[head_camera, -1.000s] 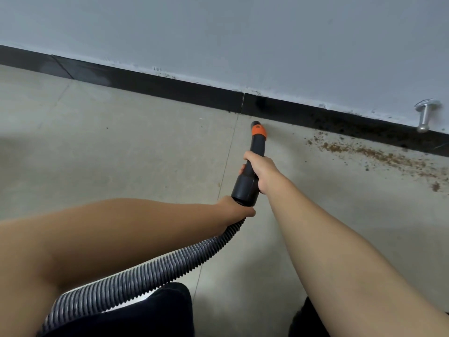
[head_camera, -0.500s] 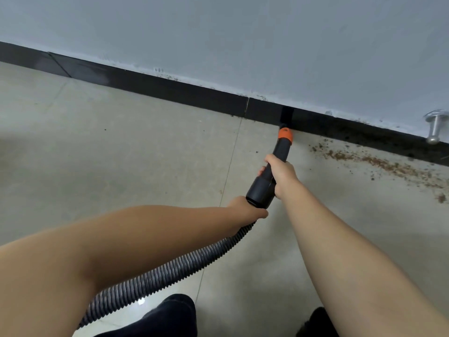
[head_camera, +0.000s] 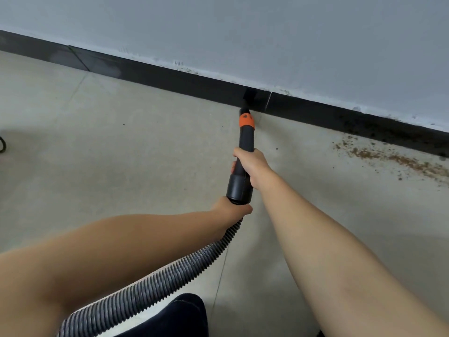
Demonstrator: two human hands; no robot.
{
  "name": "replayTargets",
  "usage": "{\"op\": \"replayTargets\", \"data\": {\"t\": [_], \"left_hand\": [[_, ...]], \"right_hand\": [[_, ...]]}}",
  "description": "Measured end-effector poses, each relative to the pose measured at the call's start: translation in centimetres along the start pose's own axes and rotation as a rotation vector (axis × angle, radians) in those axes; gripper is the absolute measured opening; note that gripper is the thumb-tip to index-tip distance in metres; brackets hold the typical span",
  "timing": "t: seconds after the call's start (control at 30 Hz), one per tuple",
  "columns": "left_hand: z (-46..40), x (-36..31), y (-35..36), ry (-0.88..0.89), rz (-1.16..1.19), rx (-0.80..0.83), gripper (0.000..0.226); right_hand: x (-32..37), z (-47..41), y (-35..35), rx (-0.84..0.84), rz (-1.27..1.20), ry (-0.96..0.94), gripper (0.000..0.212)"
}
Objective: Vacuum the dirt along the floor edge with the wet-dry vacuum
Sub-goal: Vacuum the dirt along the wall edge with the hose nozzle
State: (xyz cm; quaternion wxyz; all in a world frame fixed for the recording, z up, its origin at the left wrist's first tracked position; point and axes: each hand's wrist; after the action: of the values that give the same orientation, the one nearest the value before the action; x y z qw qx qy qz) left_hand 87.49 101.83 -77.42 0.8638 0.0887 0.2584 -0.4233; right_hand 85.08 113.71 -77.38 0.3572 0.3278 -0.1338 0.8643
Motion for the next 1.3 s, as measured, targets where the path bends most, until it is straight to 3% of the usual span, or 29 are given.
{"op": "replayTargets", "data": {"t": [0.17, 0.37, 0.6, 0.9, 1.1, 1.3], "left_hand": [[2.6, 2.7, 3.1, -0.060, -0.047, 0.127, 0.014], [4.1, 4.8, 6.2, -0.084, -0.195, 0.239, 0.015], [4.2, 5.7, 7.5, -0.143, -0.172, 0.176, 0.024], [5.1, 4.0, 12.2, -0.105, -0.337, 0.299, 0.018], [4.9, 1.9, 17.0, -0.037, -0.374, 0.300, 0.017], [5.5, 1.5, 19.8, -0.027, -0.321, 0.212, 0.016]], "right_hand": [[-2.8, 3.1, -3.1, -0.054, 0.094, 0.012, 0.015], [-6.3, 6.4, -7.8, -0.289, -0.049, 0.037, 0.010], [-6.1, 6.8, -8.1, -0.143, 0.020, 0.045, 0.010], [-7.0, 8.5, -15.0, -0.357, -0.172, 0.102, 0.011], [-6.3, 8.3, -20.6, -0.407, -0.318, 0.080, 0.012], [-5.1, 7.8, -22.7, -0.241, -0.208, 0.089, 0.009]]}}
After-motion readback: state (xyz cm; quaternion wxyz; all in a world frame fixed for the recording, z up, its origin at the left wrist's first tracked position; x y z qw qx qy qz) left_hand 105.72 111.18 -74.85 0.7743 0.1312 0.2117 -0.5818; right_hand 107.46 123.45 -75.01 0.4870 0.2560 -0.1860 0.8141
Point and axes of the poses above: each hand's wrist, its own z-axis away from the middle knuckle, its own y-axis out of the palm, x = y × z
